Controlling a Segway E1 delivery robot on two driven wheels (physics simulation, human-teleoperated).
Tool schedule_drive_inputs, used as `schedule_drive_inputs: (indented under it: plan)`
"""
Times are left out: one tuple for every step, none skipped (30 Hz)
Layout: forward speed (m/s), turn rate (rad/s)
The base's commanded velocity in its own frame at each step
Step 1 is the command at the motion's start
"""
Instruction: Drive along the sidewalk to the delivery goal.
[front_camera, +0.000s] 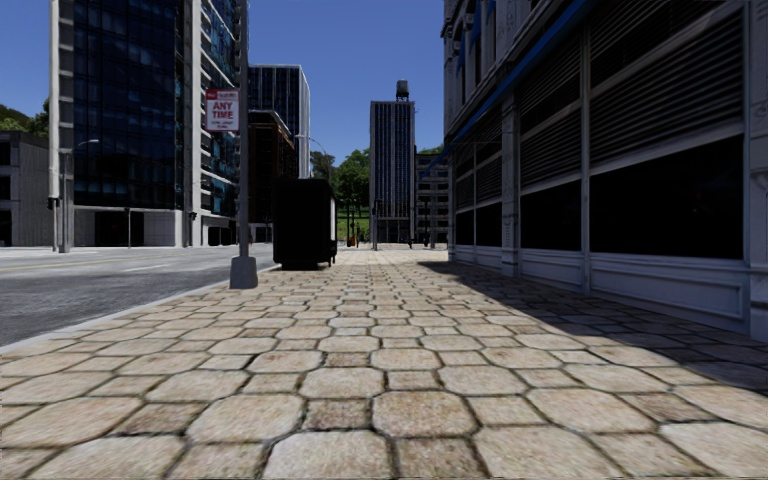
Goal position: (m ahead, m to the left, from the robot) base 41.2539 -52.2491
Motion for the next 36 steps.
schedule_drive_inputs:
  plan:
    - [1.84,0.0]
    - [1.84,0.0]
    - [1.84,0.0]
    - [1.84,0.0]
    - [1.94,0.0]
    - [1.97,0.0]
    - [1.98,0.0]
    - [1.98,0.0]
    - [1.98,0.0]
    - [1.98,0.0]
    - [1.98,0.0]
    - [1.98,0.0]
    - [1.98,0.0]
    - [1.98,0.0]
    - [1.99,0.0]
    - [1.98,0.0]
    - [1.98,0.0]
    - [1.98,0.0]
    - [1.98,0.0]
    - [1.98,0.0]
    - [1.98,0.0]
    - [1.98,0.0]
    - [1.98,0.0]
    - [1.98,0.0]
    - [1.98,0.0]
    - [1.98,0.0]
    - [1.98,0.0]
    - [1.98,0.0]
    - [1.98,0.0]
    - [1.99,0.0]
    - [1.99,0.0]
    - [1.99,0.0]
    - [1.99,0.0]
    - [1.99,0.0]
    - [1.99,0.0]
    - [1.99,0.0]
